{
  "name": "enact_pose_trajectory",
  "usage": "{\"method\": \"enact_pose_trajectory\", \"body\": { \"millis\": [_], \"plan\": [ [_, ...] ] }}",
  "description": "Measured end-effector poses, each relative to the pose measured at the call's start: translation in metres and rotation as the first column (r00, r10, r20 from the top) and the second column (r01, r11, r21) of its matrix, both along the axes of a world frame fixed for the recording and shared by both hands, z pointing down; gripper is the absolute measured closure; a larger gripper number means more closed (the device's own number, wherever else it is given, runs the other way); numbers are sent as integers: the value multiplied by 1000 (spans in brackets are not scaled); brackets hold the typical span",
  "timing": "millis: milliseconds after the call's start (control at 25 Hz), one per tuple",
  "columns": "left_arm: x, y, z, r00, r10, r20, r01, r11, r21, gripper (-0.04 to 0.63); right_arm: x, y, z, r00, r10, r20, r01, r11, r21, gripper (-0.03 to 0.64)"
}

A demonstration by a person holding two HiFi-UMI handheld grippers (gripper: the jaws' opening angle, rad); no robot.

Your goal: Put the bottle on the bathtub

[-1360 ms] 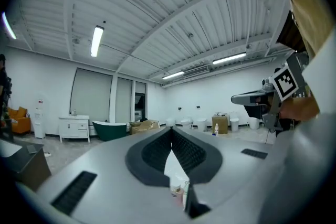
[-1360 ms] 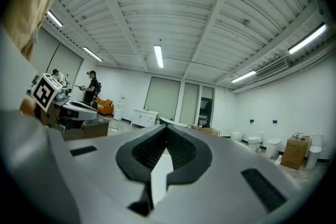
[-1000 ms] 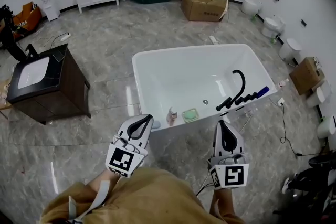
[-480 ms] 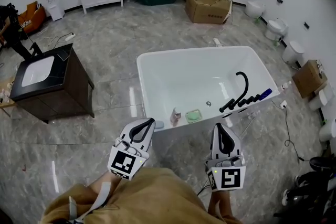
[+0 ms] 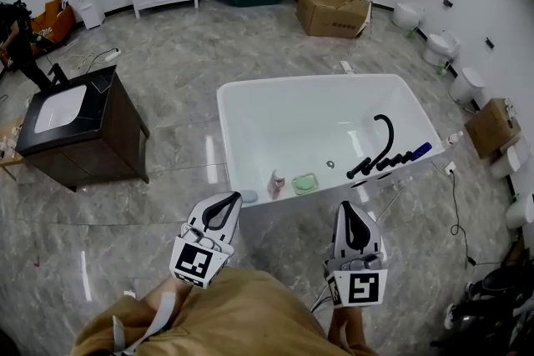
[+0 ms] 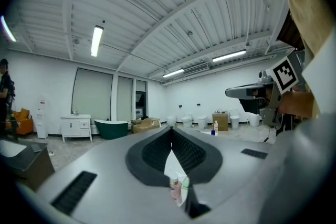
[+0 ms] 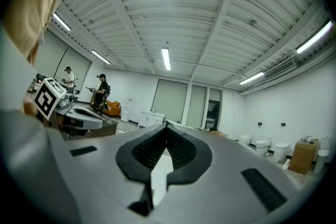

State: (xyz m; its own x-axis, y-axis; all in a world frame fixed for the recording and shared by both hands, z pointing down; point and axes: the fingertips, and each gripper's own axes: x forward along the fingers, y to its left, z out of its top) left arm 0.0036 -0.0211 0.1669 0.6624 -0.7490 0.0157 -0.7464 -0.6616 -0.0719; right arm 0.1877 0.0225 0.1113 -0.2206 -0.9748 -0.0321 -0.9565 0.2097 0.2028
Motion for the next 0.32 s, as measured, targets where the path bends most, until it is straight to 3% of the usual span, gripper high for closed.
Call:
{"method": "enact_pose_trajectory", "body": {
  "millis": [320],
  "plan": [
    [11, 0, 7, 1000, 12, 21, -13, 999, 32, 589, 10, -2, 10, 1000, 5, 12, -5, 1000, -21, 612]
  ]
}}
